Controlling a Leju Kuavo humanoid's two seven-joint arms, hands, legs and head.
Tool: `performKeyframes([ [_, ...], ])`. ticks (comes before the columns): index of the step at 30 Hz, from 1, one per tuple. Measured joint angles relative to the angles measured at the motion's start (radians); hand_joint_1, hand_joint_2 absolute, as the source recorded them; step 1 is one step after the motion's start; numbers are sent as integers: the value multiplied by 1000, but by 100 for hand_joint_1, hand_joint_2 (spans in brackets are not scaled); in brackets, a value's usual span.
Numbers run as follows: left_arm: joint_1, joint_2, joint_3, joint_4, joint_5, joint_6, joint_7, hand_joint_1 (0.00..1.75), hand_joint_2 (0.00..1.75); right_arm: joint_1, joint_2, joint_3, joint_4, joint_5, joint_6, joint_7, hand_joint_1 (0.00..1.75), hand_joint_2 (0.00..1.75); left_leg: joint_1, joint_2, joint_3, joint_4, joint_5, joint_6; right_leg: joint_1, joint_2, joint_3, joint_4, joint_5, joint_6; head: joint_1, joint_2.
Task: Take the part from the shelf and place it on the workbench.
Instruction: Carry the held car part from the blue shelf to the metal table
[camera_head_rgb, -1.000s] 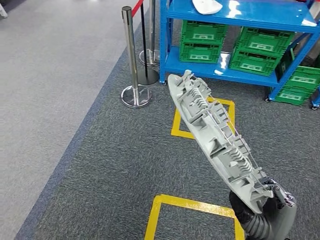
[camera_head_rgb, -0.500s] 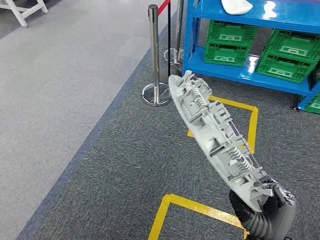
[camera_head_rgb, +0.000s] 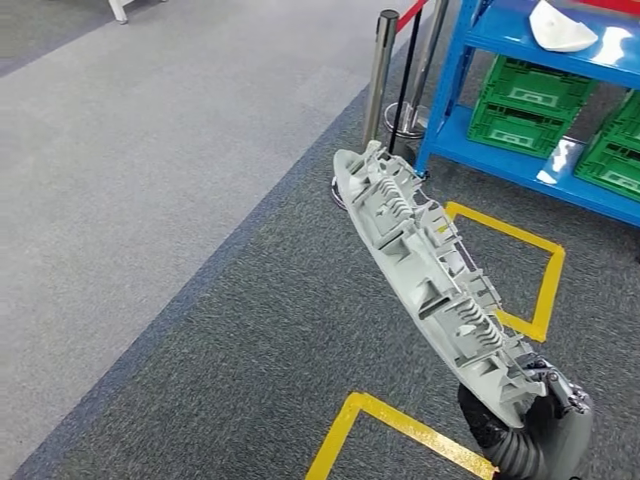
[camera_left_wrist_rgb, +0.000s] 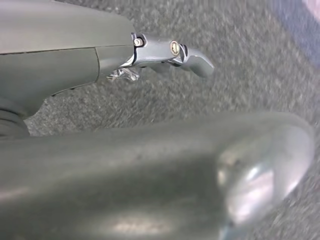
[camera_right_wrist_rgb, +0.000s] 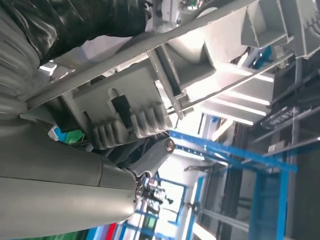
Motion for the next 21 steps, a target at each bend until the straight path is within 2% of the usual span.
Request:
performKeyframes([
  [1,0,0,-1,0,1,2,0,0,0,1,0,0,0,1,0,0,175,175,-1,-10,0,0,0,0,0,4,-26,48,-11,1,1,0],
  [2,0,0,-2,0,0,5,0,0,0,1,0,0,1,2,-1,0,175,175,-1,-21,0,1,0,1,0,6,-35,59,0,1,1,0],
  [3,0,0,-5,1,-1,11,0,0,0,1,-1,0,1,3,-1,0,175,175,-1,-33,0,3,0,0,0,8,-25,29,29,0,1,0],
  [4,0,0,-8,1,-4,17,0,0,0,0,-1,0,1,6,-2,0,175,175,-1,-45,1,5,-1,-1,-1,14,2,-34,71,-1,1,0],
  [6,-2,1,-14,5,-14,33,3,0,0,-3,-2,0,1,12,-3,0,175,175,0,-66,-3,14,-3,-7,-5,55,61,-164,123,-3,2,0],
  [7,-4,2,-16,7,-23,42,7,0,0,-4,-3,0,0,14,-4,0,175,175,0,-75,-9,18,-4,-12,-7,74,78,-200,131,-4,2,0],
  [8,-4,2,-18,10,-35,51,15,0,0,-5,-4,0,-1,16,-4,0,175,175,1,-84,-15,21,-2,-17,-7,87,84,-213,127,-7,3,0],
  [10,-1,5,-24,16,-65,74,44,0,0,-6,-5,0,-2,18,-4,0,175,175,5,-101,-25,24,2,-29,-5,74,86,-216,130,-16,3,0],
  [11,1,7,-29,19,-83,88,67,0,0,-8,-5,-1,-2,18,-2,0,175,175,5,-93,-29,29,-1,-35,-6,63,88,-218,133,-22,3,0],
  [12,2,8,-35,22,-102,106,96,0,0,-9,-6,-2,-2,19,1,0,175,175,4,-74,-39,49,-14,-41,-7,51,90,-222,134,-28,-1,0],
  [14,2,9,-48,27,-131,133,147,0,0,-11,-5,-4,-2,20,9,0,175,175,4,-24,-86,151,-70,-51,-8,24,94,-225,134,-37,-8,0],
  [16,2,9,-59,32,-144,144,169,0,0,-12,-5,-6,-2,21,12,0,175,175,8,-6,-148,281,-122,-58,-5,-4,94,-224,131,-41,-11,0],
  [17,3,10,-64,34,-146,146,172,0,0,-13,-5,-8,-2,21,12,0,175,175,9,-4,-161,311,-126,-59,-5,-16,95,-224,129,-41,-11,0],
  [18,4,10,-67,36,-147,147,173,0,0,-13,-5,-8,-2,21,12,0,175,175,10,-3,-156,301,-111,-58,-4,-28,96,-224,128,-41,-11,0],
  [19,5,12,-70,37,-148,147,175,0,0,-14,-5,-9,-2,21,13,0,175,175,10,1,-129,250,-79,-55,-4,-38,99,-224,126,-40,-11,0],
  [21,5,15,-75,39,-159,157,194,0,0,-17,-5,-10,-2,22,17,0,175,175,2,34,-55,106,-21,-42,0,-57,105,-224,121,-34,-11,0],
])
